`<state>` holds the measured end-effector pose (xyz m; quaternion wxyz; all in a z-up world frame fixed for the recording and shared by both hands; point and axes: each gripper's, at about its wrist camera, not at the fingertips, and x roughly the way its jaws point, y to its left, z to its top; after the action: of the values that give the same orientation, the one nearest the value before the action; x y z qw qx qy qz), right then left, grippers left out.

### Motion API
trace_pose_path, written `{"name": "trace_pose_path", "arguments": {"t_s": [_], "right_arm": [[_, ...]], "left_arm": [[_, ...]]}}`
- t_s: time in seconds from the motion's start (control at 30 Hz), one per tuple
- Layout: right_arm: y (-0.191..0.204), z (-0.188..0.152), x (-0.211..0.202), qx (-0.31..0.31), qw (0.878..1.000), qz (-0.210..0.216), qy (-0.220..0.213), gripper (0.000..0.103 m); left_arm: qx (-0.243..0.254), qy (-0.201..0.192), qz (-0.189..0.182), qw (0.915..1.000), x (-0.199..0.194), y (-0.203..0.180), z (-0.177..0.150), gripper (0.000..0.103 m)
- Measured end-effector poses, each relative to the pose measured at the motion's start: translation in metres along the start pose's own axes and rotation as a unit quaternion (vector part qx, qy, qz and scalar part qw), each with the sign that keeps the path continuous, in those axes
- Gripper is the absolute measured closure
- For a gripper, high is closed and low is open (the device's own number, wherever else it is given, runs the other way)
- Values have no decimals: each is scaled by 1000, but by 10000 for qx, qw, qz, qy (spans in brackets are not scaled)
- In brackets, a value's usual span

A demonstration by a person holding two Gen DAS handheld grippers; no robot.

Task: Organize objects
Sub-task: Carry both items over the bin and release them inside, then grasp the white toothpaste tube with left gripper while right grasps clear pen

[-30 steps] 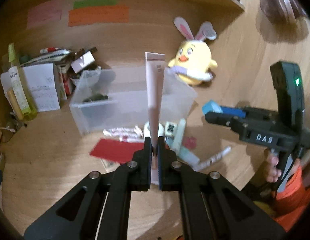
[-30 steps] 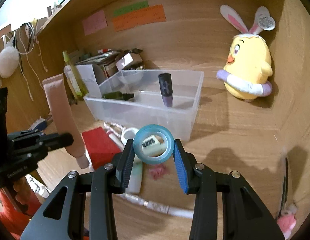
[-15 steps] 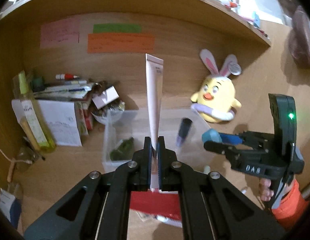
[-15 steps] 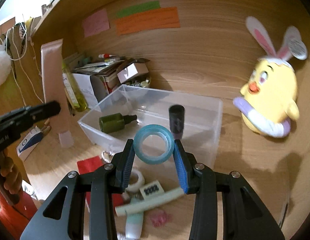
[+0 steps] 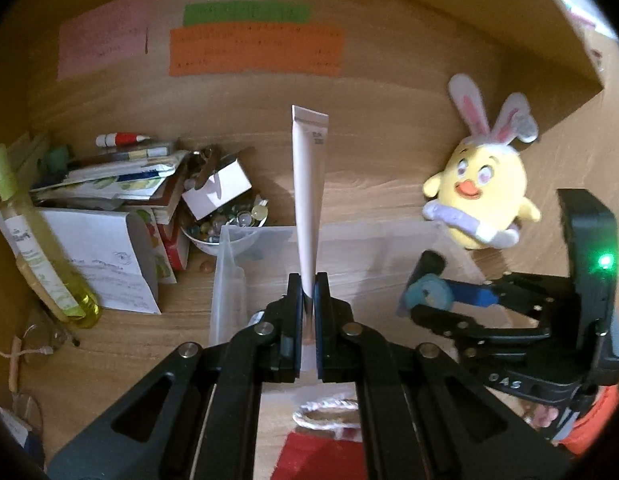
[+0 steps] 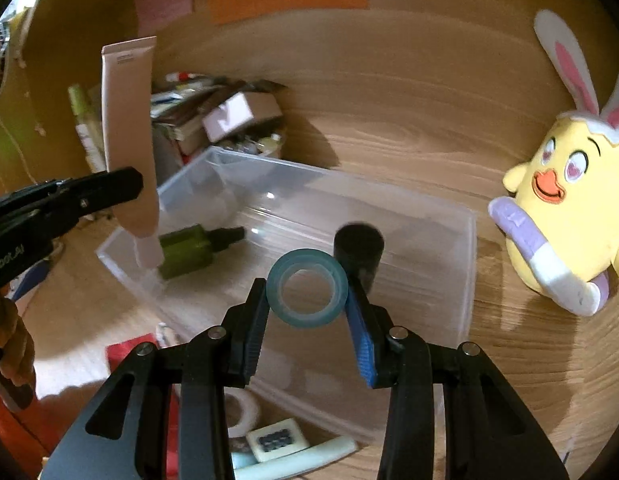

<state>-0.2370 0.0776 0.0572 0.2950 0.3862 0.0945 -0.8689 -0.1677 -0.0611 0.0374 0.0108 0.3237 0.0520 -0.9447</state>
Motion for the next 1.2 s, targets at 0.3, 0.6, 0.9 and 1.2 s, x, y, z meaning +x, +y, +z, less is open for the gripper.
{"name": "trace_pose_path", "arguments": {"t_s": [0.3, 0.6, 0.9, 1.2], "right_arm": [[-22, 2, 17, 40, 9992, -303, 270, 68], [-19, 3, 25, -185, 9983, -384, 407, 68], [-19, 6, 20, -167, 9984, -284, 450, 66], [-20, -10, -28, -162, 9997, -178, 6, 60]], "left_arm": [[-41, 544, -56, 9985, 44, 6, -5, 99], [-124, 921, -116, 9956, 68, 10, -13, 99], [-120, 808, -193, 9965, 48, 9, -11, 94], [175, 406, -132, 9989, -10, -5, -28, 57]]}}
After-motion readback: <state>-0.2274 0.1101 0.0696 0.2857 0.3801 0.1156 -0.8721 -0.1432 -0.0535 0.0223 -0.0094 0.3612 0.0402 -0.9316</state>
